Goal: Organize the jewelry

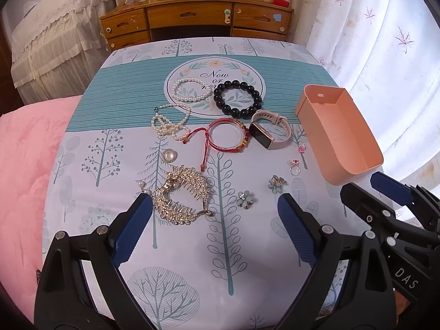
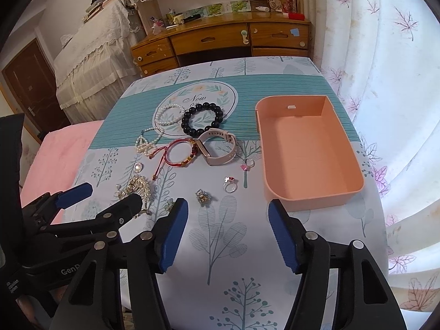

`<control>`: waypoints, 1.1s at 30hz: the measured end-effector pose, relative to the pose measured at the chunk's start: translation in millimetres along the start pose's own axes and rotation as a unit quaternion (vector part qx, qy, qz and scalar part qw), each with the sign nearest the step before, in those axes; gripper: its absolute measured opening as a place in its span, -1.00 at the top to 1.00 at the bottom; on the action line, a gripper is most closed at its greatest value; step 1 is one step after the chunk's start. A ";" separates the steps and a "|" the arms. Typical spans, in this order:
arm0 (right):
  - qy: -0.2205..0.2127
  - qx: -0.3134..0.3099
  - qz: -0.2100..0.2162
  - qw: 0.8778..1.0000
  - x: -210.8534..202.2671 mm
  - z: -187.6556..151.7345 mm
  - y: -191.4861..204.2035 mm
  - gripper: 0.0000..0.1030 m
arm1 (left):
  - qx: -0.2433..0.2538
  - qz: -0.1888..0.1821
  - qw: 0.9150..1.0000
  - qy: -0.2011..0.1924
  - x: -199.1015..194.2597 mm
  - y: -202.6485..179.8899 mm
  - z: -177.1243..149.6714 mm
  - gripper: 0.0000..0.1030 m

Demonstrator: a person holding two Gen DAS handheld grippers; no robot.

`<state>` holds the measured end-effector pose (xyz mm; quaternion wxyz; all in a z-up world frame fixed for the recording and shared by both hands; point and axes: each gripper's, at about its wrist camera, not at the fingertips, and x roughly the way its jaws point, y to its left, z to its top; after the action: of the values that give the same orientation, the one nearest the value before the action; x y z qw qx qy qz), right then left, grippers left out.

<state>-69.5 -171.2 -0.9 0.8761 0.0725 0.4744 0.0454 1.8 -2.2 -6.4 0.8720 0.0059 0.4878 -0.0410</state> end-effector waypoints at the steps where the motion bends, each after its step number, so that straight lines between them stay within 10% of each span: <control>1: 0.000 0.001 0.000 1.000 -0.2 -0.5 -0.1 -0.20 | 0.000 0.000 1.000 0.001 0.2 -0.3 -0.1 -0.78; 33: 0.002 -0.013 0.007 1.000 3.7 -2.0 10.5 0.00 | -0.052 0.011 0.999 0.009 2.6 38.7 4.3 -0.77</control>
<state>-69.3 -160.1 -3.2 0.8757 0.0646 0.4751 0.0577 9.8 36.0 -7.5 0.8669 -0.0337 0.4972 -0.0062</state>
